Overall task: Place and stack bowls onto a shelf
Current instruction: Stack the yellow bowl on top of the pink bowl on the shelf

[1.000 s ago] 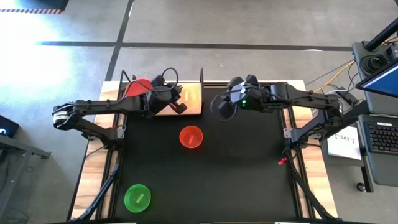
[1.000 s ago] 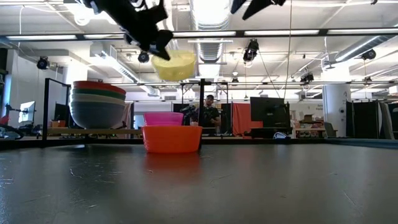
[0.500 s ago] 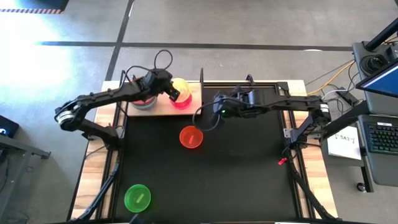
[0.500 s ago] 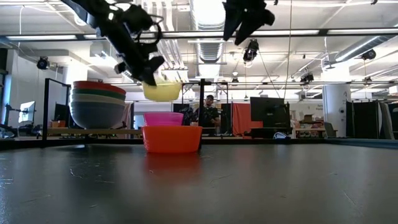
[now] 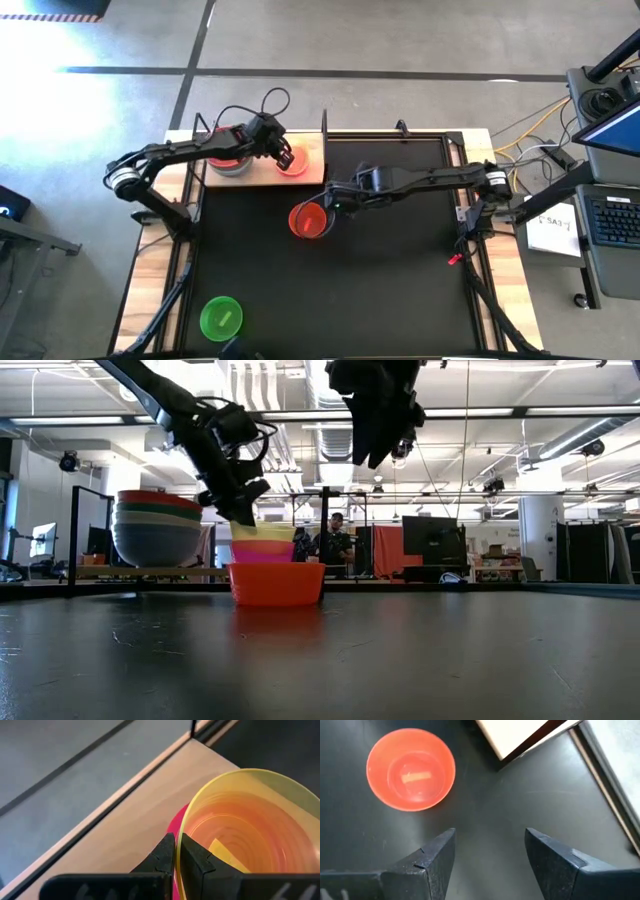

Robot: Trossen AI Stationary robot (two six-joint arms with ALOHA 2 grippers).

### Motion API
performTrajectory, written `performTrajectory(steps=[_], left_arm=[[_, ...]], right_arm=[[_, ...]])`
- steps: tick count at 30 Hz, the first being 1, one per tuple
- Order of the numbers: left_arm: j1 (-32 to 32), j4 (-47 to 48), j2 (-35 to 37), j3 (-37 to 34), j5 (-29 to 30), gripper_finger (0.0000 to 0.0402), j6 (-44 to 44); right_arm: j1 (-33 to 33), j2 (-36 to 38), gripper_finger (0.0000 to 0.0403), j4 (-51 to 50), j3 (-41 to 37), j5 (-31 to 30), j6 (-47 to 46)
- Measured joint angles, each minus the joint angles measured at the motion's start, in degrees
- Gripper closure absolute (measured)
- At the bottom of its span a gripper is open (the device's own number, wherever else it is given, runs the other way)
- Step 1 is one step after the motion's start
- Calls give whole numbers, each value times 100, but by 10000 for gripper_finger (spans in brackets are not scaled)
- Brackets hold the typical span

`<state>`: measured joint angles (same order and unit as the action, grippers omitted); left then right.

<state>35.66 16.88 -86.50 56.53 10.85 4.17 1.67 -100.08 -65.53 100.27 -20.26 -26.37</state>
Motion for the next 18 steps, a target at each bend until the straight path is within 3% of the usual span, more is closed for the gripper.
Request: performTrajectory(steps=[9,18], left_arm=[[69,55,-63,1,-247,390,-72],[98,90,-61,2,-249,325,-237]], right_arm=[[9,-425,177,73,0,427,92],[20,-741,177,490,0,596,238]])
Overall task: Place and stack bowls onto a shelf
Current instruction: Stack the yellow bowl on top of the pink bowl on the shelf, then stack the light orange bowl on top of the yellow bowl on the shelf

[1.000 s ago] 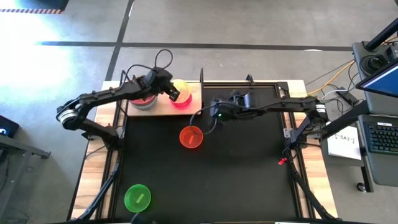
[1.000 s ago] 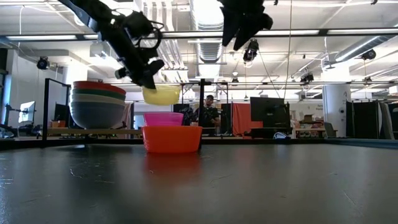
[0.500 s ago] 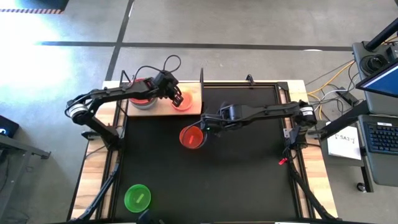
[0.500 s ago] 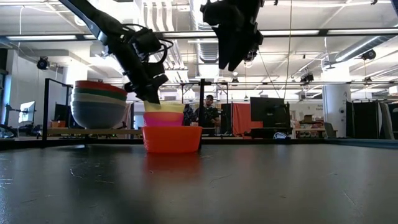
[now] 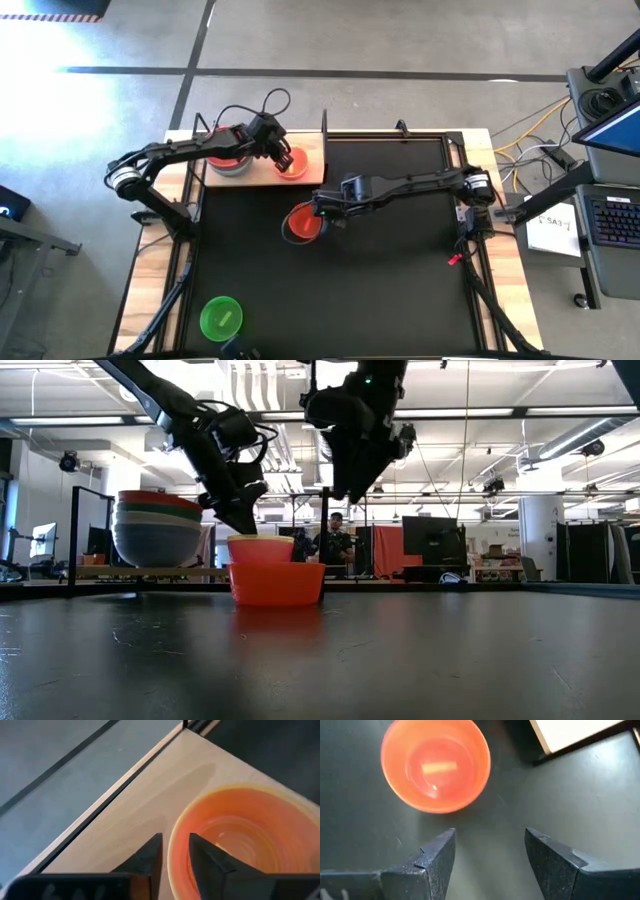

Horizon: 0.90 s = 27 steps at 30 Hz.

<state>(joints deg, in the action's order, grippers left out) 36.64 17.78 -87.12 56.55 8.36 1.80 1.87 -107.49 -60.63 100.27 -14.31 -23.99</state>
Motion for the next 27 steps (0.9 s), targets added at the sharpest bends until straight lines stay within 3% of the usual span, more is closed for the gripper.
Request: performTrajectory(steps=[9,19,27], left_arm=[[0,965,77,426,-13,264,-135],[-18,1710,212,725,-87,258,-415],[-15,1979,906,748,-90,258,-668]], right_arm=[[22,-264,177,836,-15,19,71],[11,-939,177,1144,-22,24,-595],[-190,-1081,177,1173,-22,-285,-1006]])
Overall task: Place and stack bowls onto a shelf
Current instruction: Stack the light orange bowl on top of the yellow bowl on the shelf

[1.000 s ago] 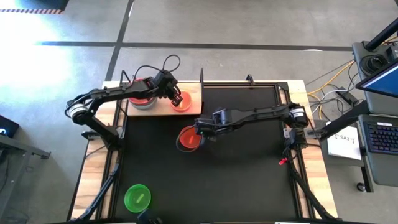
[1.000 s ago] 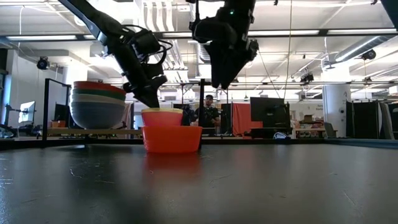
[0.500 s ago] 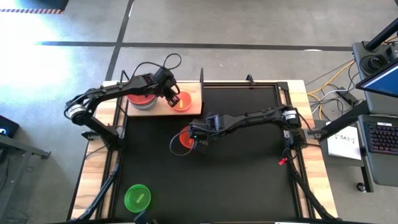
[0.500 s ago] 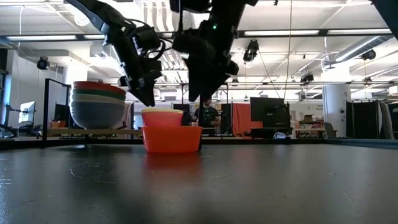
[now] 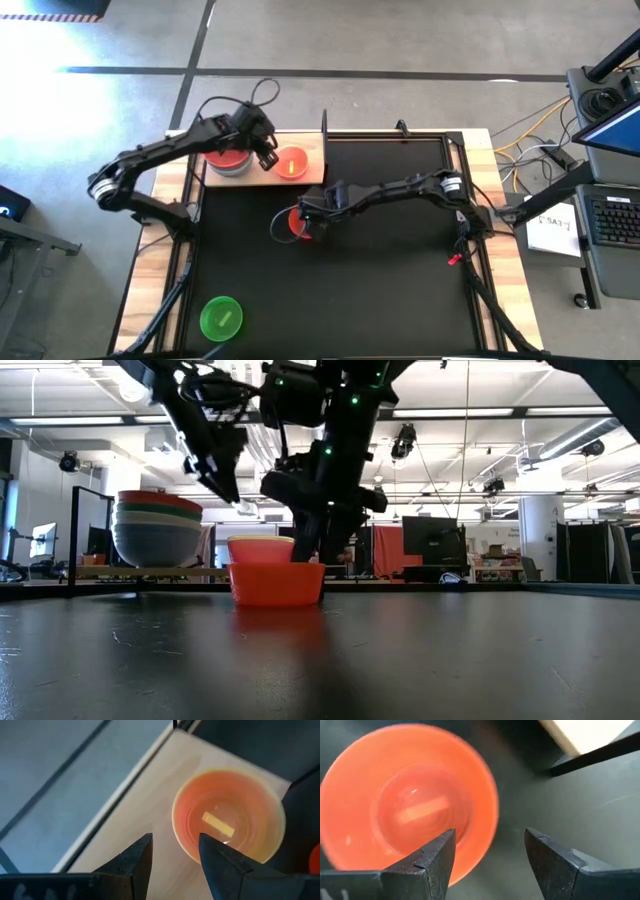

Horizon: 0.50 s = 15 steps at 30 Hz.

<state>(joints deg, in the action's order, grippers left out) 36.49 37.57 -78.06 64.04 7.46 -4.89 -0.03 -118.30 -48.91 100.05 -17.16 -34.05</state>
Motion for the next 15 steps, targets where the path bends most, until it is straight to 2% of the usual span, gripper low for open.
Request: performTrajectory(steps=[5,12,15], left_arm=[[-2,39,592,1,-7,258,-13],[-2,85,1479,1,-11,258,-13],[-5,117,1819,1,-11,258,19]], right_arm=[[-109,-96,177,16,2,-54,-264],[-96,-368,178,38,0,-80,-62],[-120,-378,191,40,-2,-83,129]])
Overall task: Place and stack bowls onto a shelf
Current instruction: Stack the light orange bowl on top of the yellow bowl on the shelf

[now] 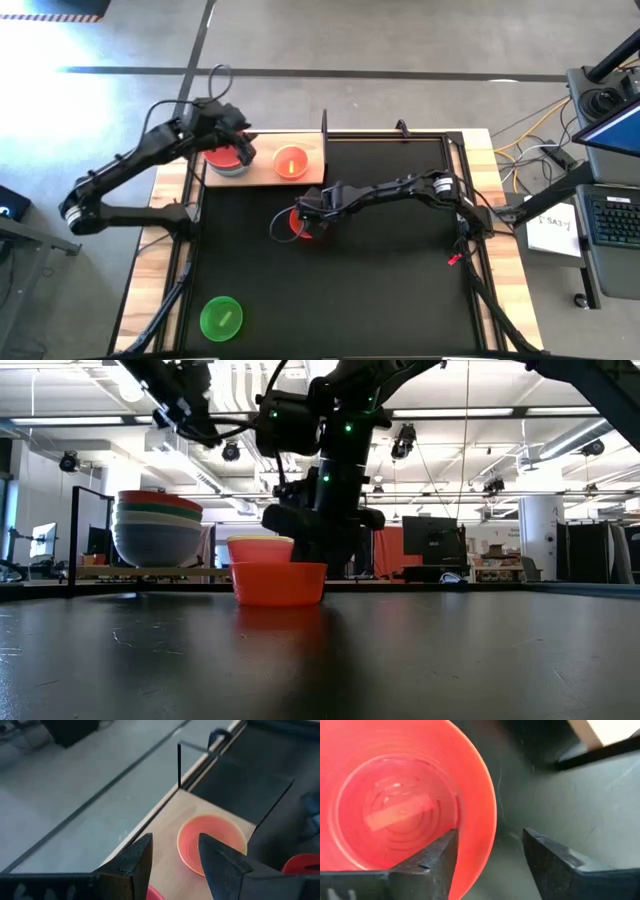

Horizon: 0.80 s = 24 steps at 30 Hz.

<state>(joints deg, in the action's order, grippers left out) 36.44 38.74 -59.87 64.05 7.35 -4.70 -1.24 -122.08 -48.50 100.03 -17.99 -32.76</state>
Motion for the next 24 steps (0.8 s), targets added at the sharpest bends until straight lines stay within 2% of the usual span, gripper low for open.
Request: performTrajectory(steps=[5,12,20,24], left_arm=[[1,319,405,0,-3,264,138],[-24,608,634,0,-92,274,438],[-42,604,633,-7,-106,274,543],[-45,604,625,-9,-358,274,576]], right_arm=[[-19,26,251,68,0,20,322],[-72,-19,381,195,18,258,692],[-76,10,393,264,18,796,1014],[-61,281,395,194,-9,1008,1123]])
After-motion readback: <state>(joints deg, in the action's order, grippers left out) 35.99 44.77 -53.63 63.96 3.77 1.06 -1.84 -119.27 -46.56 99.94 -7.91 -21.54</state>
